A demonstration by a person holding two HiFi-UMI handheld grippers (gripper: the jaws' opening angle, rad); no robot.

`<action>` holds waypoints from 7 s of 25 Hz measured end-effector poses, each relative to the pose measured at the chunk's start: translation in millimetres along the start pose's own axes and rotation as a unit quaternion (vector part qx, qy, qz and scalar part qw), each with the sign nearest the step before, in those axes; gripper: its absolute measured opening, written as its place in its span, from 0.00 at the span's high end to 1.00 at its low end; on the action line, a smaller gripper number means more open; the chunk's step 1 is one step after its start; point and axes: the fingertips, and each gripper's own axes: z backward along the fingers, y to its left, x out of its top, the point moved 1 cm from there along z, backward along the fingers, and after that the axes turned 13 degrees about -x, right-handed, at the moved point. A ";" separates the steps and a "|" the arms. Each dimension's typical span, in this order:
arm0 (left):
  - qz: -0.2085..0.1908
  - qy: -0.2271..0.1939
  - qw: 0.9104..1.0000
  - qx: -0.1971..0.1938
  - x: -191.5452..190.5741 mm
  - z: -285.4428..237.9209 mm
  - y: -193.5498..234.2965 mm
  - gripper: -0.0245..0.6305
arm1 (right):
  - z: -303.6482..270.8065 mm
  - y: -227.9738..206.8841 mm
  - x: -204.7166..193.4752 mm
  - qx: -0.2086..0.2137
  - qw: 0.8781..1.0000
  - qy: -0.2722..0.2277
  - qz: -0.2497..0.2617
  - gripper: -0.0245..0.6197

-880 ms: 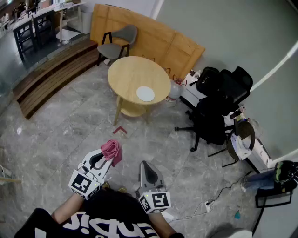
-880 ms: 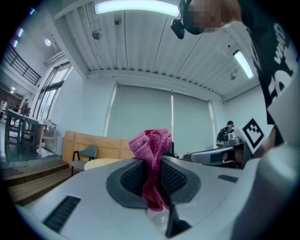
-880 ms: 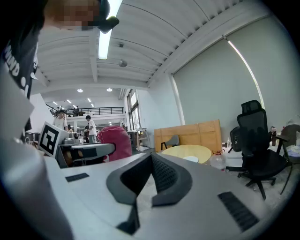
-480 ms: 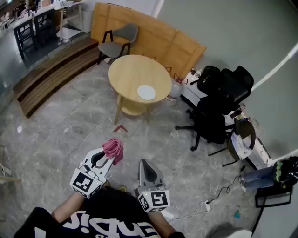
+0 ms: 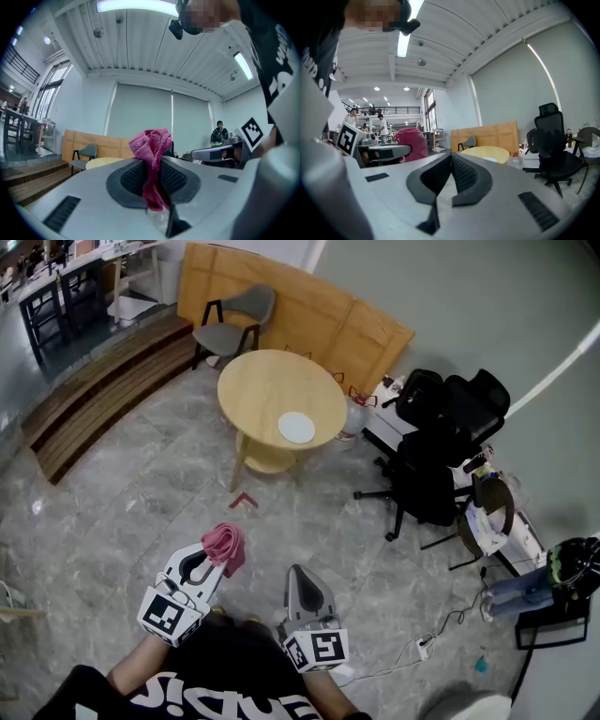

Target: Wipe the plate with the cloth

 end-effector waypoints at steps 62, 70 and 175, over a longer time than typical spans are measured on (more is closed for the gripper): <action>0.023 0.004 1.000 0.012 40.4 -389.6 300.4 0.86 | -426.1 -223.4 61.6 0.037 0.999 0.030 -0.001 0.93; 0.042 0.034 0.998 -0.020 20.7 -427.4 372.2 0.86 | -508.7 -243.7 39.0 0.000 0.997 0.072 0.001 0.93; 0.187 0.517 0.830 -0.096 -276.8 -608.8 364.0 0.86 | -622.1 -296.9 -237.4 0.088 0.844 0.493 -0.193 0.87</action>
